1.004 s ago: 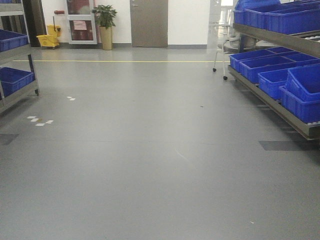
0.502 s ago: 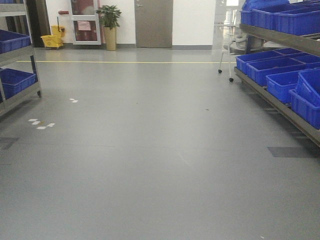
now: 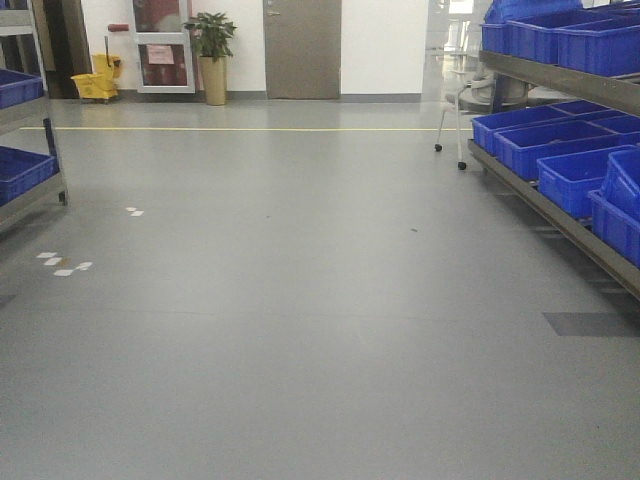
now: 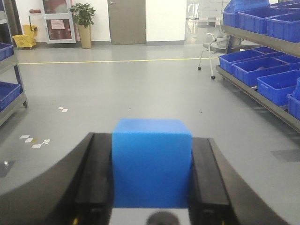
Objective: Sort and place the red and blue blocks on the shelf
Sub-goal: 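Drive along the aisle toward the shelf of blue bins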
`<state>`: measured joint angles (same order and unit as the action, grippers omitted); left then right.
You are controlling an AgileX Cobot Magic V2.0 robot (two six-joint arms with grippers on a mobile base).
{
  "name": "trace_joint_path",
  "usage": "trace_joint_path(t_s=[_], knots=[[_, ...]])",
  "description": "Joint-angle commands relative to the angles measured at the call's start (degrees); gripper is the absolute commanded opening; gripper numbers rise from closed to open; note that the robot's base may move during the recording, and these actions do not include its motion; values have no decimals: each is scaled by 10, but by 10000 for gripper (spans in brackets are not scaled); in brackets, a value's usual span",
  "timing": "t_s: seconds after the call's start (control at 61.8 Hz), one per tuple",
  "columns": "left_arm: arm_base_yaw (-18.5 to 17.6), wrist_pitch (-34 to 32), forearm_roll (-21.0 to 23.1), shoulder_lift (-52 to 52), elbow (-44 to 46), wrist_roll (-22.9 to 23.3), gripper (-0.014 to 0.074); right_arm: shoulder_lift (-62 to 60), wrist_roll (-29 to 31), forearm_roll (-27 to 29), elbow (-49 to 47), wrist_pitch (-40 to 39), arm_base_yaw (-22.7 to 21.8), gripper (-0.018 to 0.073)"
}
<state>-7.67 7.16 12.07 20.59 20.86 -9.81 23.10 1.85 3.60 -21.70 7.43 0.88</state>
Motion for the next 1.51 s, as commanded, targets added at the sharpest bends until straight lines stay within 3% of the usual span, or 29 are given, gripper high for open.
trace_joint_path(t_s=[0.0, 1.489], knots=[[-1, -50, 2, 3, 19, 1, 125, 2, 2, 2, -16, -52, -4, 48], [-1, -50, 2, 3, 19, 1, 125, 2, 2, 2, -16, -52, -4, 48]])
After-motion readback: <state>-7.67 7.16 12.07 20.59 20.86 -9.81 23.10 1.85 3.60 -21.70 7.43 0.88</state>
